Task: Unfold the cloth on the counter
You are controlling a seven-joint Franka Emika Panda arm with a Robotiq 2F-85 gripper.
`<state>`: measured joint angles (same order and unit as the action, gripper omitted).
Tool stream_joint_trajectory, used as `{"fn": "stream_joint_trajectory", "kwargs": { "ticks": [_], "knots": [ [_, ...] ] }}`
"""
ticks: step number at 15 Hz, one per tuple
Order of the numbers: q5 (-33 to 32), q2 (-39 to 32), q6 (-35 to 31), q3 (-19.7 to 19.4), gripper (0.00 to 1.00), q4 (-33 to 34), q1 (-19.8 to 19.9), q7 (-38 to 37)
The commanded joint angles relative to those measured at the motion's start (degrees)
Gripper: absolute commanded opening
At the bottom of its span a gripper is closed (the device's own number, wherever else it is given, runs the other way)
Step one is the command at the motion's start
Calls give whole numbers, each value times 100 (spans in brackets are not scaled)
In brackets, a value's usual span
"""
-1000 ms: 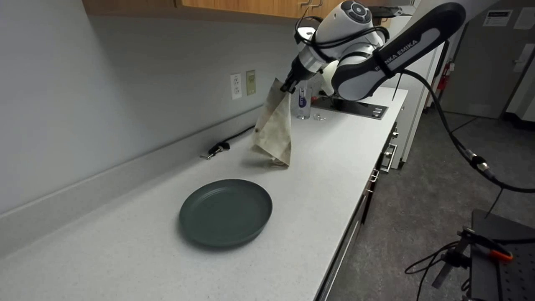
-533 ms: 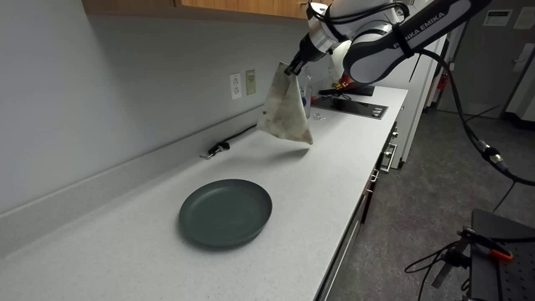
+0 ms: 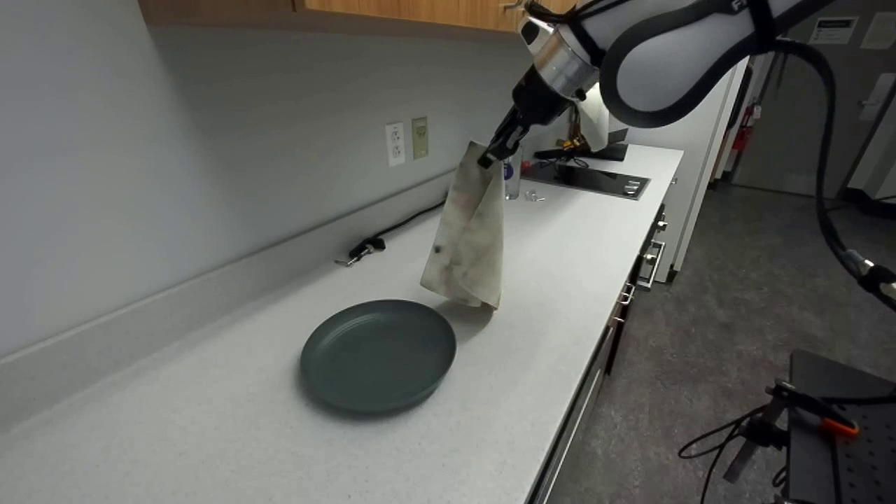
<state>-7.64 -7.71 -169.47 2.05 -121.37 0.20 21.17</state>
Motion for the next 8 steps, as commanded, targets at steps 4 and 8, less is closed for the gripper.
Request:
{"fn": "stream_joint_trajectory", "kwargs": {
  "ticks": [4,8],
  "knots": [
    [1526,1035,939,209,0,-362,279,1316],
    [1451,1345,1565,0,0,-271,286,1342]
  ]
}}
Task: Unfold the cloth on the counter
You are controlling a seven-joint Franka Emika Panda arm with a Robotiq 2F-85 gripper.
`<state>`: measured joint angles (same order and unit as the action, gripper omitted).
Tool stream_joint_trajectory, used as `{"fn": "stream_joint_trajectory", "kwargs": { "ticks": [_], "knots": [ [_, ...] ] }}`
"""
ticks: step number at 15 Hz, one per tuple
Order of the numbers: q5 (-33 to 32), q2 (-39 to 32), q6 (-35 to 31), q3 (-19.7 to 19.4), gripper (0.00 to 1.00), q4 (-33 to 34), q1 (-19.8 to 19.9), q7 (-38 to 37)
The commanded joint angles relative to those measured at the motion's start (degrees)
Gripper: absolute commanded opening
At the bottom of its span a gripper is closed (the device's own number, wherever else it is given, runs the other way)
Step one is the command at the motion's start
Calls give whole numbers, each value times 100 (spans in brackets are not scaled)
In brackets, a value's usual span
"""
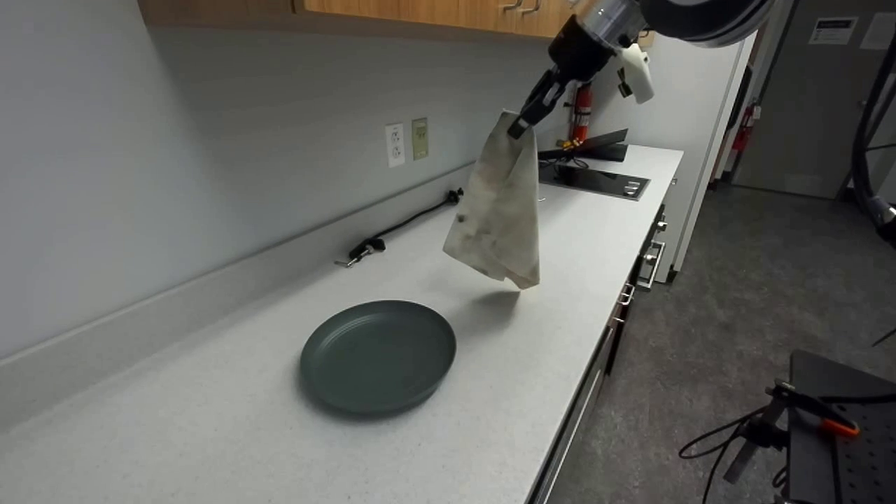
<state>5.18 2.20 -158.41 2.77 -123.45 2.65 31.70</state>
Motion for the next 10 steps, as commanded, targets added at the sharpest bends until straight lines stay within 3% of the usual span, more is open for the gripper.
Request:
{"fn": "stream_joint_trajectory", "kwargs": {
  "ticks": [1,3,10],
  "knots": [
    [157,426,579,-111,0,-72,22,311],
    [87,550,769,-312,0,-86,-159,312],
    [209,796,1304,-410,0,-38,-409,375]
  ]
}}
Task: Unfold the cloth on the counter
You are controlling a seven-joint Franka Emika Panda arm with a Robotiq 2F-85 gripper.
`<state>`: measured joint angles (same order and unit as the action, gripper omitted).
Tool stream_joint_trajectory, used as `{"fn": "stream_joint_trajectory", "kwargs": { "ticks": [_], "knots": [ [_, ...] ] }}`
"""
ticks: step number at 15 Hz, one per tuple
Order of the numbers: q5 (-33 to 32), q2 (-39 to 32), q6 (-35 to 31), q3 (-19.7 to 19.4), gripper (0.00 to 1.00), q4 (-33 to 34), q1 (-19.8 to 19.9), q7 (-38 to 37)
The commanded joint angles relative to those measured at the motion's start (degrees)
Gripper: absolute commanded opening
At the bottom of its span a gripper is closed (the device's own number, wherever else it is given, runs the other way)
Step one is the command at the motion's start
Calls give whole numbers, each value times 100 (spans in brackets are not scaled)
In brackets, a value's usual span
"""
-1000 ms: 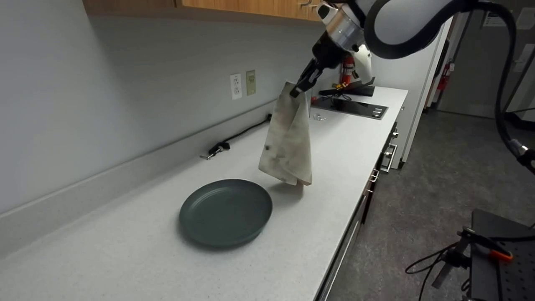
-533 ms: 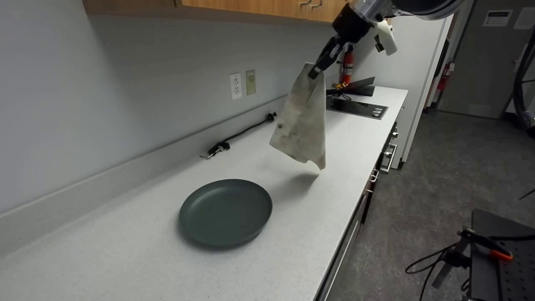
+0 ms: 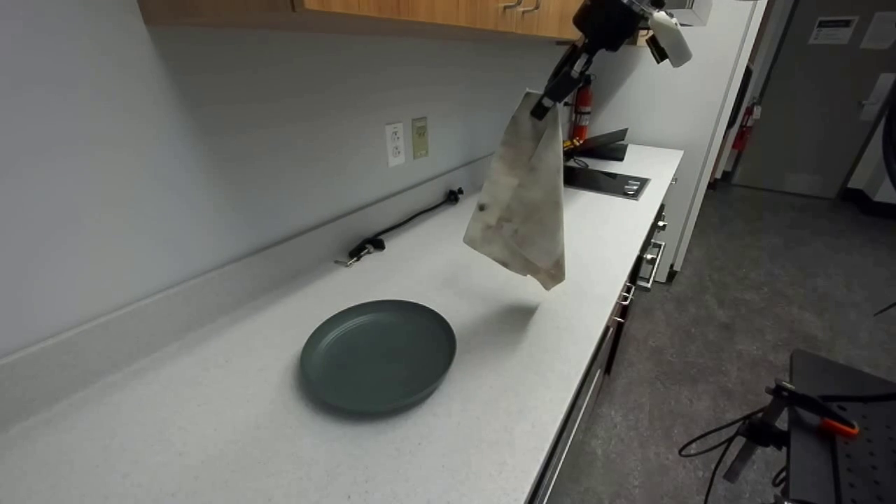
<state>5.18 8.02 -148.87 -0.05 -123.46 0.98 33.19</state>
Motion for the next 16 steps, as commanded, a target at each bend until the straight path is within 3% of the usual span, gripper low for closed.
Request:
{"fn": "stream_joint_trajectory", "kwargs": {
  "ticks": [1,7,11,16],
  "knots": [
    [267,213,449,-123,0,-24,-305,246],
    [571,36,964,-113,0,132,-583,341],
    [664,-545,1400,-138,0,376,-486,215],
    [140,-1970,590,-180,0,485,-139,-461]
  ]
}}
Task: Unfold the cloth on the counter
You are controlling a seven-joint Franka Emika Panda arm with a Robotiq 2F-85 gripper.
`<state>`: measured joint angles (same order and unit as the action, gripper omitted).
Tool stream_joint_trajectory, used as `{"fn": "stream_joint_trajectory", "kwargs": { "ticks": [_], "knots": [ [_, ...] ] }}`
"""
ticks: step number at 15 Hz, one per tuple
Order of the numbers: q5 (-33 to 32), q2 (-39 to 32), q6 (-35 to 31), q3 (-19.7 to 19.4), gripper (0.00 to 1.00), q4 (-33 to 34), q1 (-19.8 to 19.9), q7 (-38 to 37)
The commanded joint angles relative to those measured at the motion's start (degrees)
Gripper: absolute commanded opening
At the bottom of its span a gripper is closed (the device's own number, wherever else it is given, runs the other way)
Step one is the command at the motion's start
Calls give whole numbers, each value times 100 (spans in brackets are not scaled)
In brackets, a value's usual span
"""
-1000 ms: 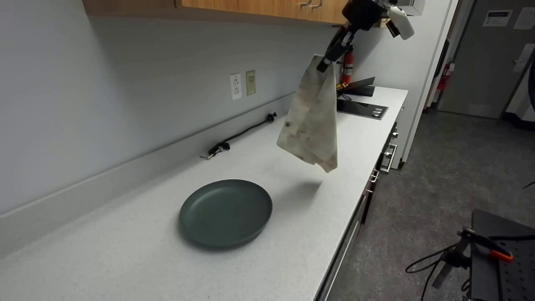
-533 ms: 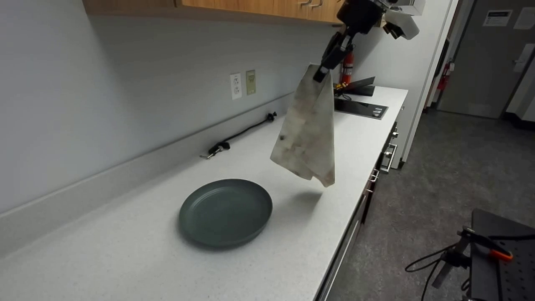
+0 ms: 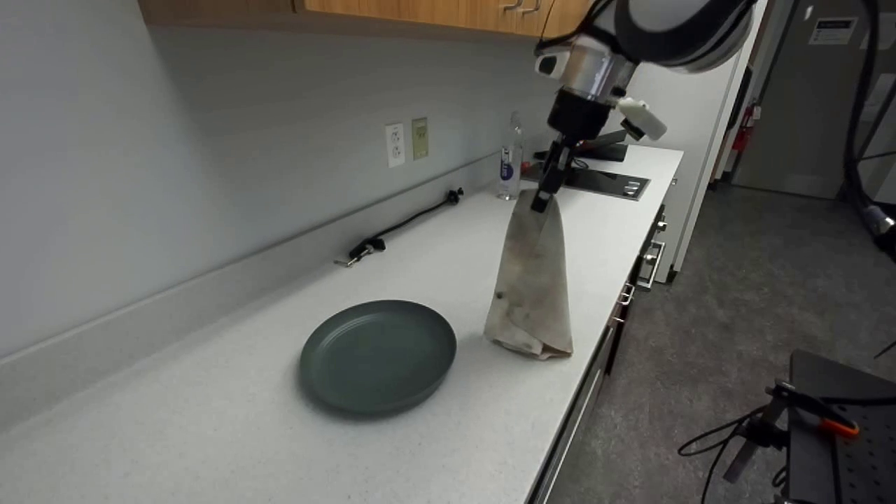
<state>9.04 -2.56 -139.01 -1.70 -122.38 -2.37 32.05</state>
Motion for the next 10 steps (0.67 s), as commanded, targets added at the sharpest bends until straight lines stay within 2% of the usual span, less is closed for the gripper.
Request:
{"fn": "stream_joint_trajectory", "kwargs": {
  "ticks": [1,3,5,7,10],
  "knots": [
    [-366,-1188,-661,-24,0,450,267,-515],
    [-764,-1664,-1144,-95,0,669,354,-953],
    [-1436,-2035,-1670,-345,0,899,280,-1607],
    [-2164,-2358,-2162,-740,0,1155,88,-2290],
    [-3144,-2777,-2589,-1577,0,1558,-429,-3456]
  ]
}}
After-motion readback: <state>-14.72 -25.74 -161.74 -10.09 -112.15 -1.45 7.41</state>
